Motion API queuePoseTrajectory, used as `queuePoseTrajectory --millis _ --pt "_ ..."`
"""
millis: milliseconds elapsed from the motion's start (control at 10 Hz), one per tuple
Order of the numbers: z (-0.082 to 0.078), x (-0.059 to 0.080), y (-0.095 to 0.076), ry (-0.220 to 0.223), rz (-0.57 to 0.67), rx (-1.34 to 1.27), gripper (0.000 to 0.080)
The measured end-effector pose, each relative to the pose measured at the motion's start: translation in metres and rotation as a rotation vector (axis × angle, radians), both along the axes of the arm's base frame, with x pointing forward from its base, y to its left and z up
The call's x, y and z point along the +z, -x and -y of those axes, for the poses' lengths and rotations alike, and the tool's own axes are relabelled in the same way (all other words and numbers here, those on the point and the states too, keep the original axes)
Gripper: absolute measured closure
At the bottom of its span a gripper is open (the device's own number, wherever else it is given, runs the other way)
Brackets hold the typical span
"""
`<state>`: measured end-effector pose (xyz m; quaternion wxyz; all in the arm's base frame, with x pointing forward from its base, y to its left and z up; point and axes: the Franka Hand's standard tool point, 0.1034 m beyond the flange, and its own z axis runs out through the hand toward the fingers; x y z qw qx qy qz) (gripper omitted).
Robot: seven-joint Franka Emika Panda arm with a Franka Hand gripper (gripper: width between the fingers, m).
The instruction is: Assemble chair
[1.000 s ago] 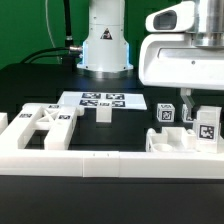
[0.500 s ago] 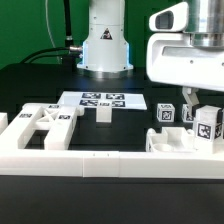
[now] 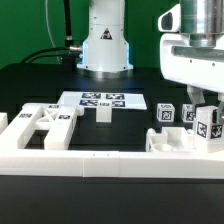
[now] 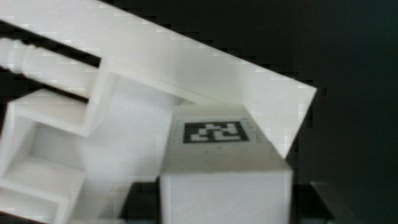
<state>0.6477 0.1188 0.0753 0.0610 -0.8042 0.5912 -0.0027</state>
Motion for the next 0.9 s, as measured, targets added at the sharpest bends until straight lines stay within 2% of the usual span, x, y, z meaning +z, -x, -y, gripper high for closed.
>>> queuePoseTrajectory --millis 200,300,500,900 --pt "-0.0007 -0.0006 0.0008 0.021 -0.009 0.124 0.0217" --pt "-0.0027 -0.0012 0.0000 0.026 -0.006 0.173 0.0217" --pt "-0.0021 -0.0016 0.0001 0.033 0.004 0.290 0.0155" --pt "-0.0010 -0.0023 0.0004 0.079 0.035 0.716 0.0151"
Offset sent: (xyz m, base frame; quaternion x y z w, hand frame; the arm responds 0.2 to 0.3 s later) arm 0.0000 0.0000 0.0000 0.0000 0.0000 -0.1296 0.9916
